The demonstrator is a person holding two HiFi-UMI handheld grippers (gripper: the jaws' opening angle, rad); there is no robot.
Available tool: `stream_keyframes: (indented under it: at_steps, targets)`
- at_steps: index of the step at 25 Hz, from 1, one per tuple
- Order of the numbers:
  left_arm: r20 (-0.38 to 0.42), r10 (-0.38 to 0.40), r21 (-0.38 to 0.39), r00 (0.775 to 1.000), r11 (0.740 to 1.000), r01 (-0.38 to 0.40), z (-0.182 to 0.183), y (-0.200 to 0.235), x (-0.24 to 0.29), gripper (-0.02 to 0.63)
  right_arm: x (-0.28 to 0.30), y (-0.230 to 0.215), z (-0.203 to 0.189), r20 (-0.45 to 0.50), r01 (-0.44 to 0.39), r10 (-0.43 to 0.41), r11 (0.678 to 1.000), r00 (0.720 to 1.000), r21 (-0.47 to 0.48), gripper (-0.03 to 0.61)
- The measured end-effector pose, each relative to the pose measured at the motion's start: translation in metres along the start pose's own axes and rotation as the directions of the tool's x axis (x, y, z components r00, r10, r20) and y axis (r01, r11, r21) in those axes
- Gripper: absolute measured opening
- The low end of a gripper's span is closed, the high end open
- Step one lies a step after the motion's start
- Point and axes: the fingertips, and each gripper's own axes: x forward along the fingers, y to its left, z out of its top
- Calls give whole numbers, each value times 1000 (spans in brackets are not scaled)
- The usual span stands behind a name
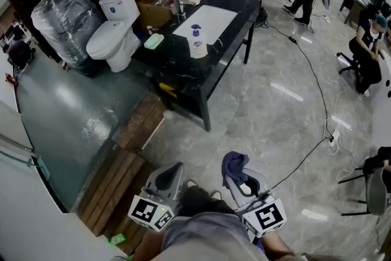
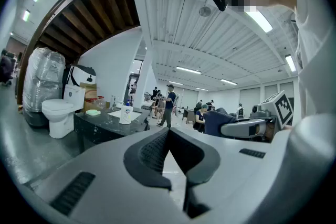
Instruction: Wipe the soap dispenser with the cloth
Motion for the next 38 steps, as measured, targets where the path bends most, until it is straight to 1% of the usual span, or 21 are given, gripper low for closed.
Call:
stream_keyframes:
  at_steps: [6,12,15,20,25,27,30,34,38]
  targets:
    - [2,-6,-13,1000,1000,6,4,13,6,6,15,-8,-5,-5,-2,2,1000,1000,12,66]
    - [14,-15,-34,1000,999,16,10,37,14,6,42,-12,4,-36,6,-5,1000,999,10,66]
    - [47,-24,-34,999,999,25,23,51,18,6,57,-12,17,-31,9,-8,1000,999,12,67]
    - [119,-39,-44,992,998,44,45,76,28,6,86,-16,45,6,23,-23,1000,1000,-9,71]
    - [162,-86,-54,983,994,95,58,88,38,6,110,-9,66,30,27,-26,998,999,-51,71]
    - [164,-100,-53,981,993,110,60,94,40,6,117,-5,68,29,28,-26,998,999,-63,71]
    - [153,-111,-62,982,991,121,58,103,44,6,124,-6,68,24,30,-29,998,999,-52,71]
    - [131,-121,-71,984,989,131,58,113,53,6,137,-17,70,16,42,-41,999,999,-33,71]
    - [110,-133,-64,985,988,140,60,124,71,6,153,-32,73,28,49,-49,999,998,-17,71]
